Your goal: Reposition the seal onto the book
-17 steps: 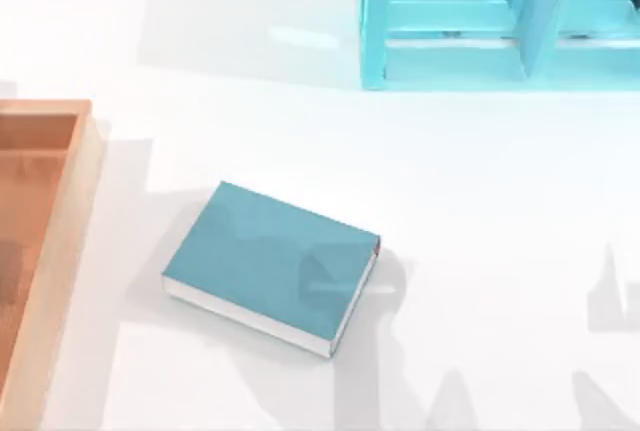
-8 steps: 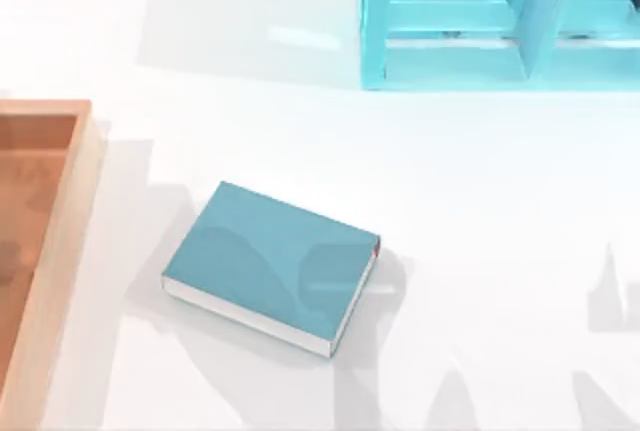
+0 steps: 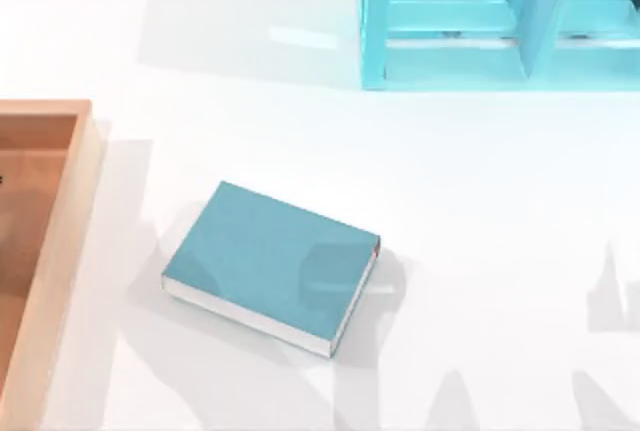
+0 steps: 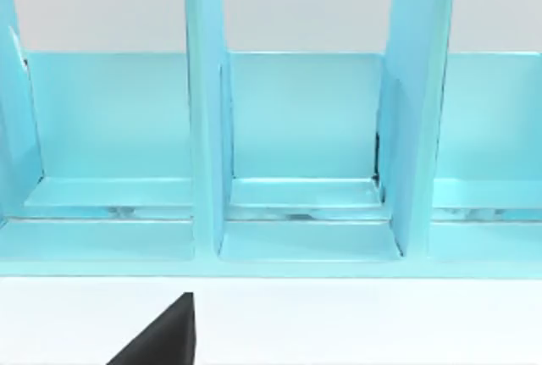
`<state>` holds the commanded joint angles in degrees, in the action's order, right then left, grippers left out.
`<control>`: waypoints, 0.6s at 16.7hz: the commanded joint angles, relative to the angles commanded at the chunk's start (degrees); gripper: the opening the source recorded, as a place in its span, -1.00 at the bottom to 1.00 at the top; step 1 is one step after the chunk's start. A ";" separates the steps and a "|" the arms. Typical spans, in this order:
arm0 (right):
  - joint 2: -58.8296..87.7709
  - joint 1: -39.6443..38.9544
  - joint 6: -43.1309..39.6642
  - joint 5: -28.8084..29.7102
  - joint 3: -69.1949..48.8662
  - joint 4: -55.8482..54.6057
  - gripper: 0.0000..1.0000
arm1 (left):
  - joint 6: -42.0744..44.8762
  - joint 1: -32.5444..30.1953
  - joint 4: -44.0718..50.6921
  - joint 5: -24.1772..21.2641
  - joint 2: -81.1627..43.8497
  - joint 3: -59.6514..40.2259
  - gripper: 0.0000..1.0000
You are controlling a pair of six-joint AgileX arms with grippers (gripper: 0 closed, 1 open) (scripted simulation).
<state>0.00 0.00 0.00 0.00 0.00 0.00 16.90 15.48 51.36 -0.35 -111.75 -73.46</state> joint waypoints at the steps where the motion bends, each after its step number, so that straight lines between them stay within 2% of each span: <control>1: 0.00 0.00 0.00 0.00 0.00 0.00 1.00 | 0.00 0.00 0.00 0.00 0.00 0.00 1.00; 2: 0.00 0.00 0.00 0.00 0.00 0.00 1.00 | 0.00 0.00 0.00 0.00 0.00 0.00 1.00; 10: 0.00 0.00 0.00 0.00 0.00 0.00 1.00 | 0.00 0.00 0.00 0.00 0.00 0.00 -0.21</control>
<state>0.00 0.00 0.00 0.00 0.00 0.00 16.90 15.48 51.36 -0.35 -111.75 -73.46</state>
